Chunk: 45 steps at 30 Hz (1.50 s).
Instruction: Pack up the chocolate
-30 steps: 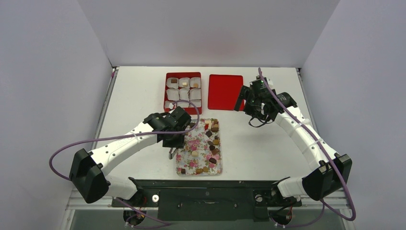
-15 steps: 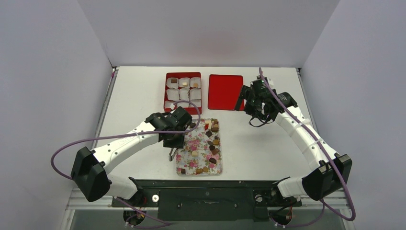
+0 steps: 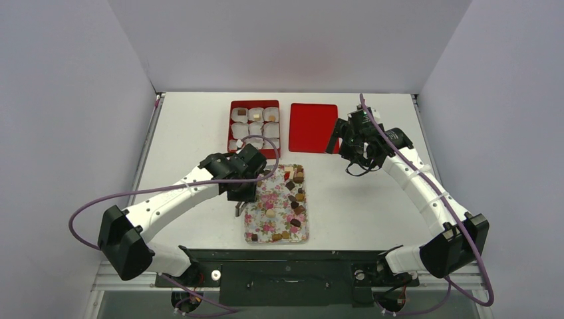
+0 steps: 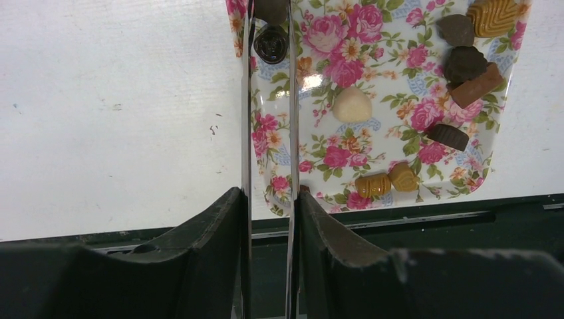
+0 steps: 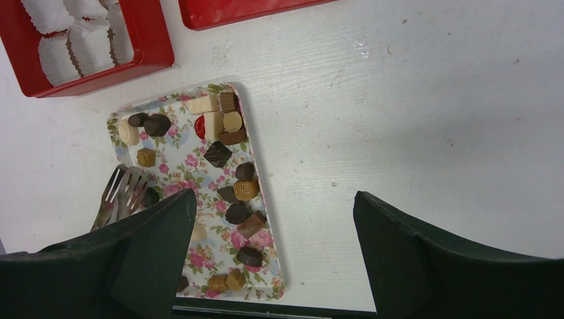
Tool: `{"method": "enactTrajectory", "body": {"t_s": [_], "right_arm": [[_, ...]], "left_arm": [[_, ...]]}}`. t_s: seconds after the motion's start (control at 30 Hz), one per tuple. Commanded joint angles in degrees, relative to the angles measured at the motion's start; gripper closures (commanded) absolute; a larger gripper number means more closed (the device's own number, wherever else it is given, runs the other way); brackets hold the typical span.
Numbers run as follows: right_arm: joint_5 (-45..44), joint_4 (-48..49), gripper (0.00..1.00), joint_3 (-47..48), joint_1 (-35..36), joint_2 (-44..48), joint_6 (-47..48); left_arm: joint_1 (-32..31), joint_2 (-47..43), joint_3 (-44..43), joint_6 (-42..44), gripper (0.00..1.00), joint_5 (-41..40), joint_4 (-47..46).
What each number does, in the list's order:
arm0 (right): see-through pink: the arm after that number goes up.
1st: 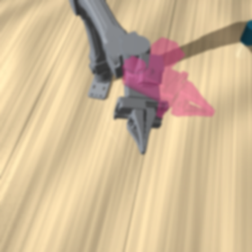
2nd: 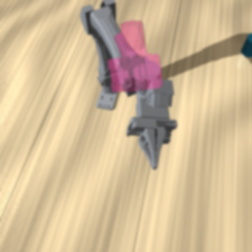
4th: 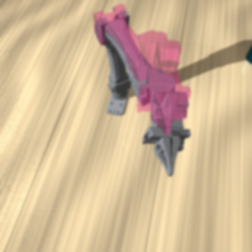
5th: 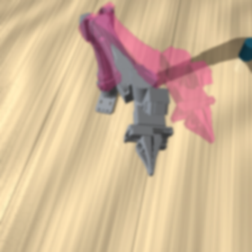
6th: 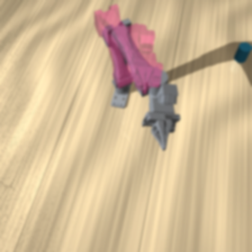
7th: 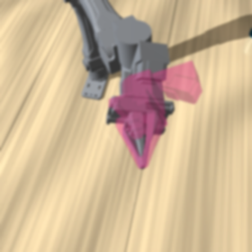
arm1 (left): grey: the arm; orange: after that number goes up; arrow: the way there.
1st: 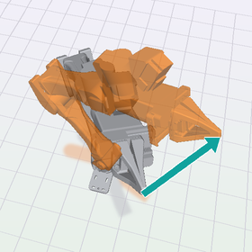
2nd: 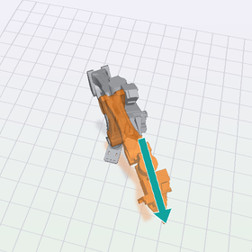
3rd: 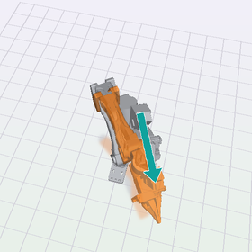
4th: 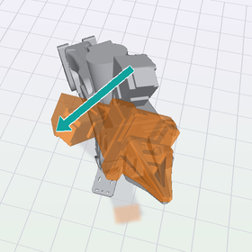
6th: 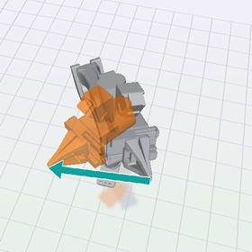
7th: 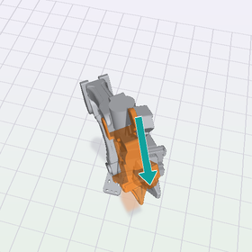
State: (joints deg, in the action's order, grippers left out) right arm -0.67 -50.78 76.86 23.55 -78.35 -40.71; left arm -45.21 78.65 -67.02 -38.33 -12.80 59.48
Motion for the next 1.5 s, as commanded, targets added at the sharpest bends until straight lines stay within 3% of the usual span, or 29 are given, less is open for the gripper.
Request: {"method": "enactTrajectory", "body": {"t_s": [0.0,0.67,1.47], "right_arm": [[-0.7,1.6,0.17,0.1,-0.5,-0.2,0.6],[-0.3,1.6,0.17,1.2,-0.6,-0.4,0.9],[2.6,1.5,0.17,1.6,-2.7,-1.3,1.9]], "left_arm": [[0.3,-2.4,-3.4,0.4,0.7,-0.8,1.1],[3.8,0.2,-18.9,3.2,0.69,-1.2,4.4],[20.9,25.3,-36.0,11.4,0.69,-4.5,-6.1]]}}
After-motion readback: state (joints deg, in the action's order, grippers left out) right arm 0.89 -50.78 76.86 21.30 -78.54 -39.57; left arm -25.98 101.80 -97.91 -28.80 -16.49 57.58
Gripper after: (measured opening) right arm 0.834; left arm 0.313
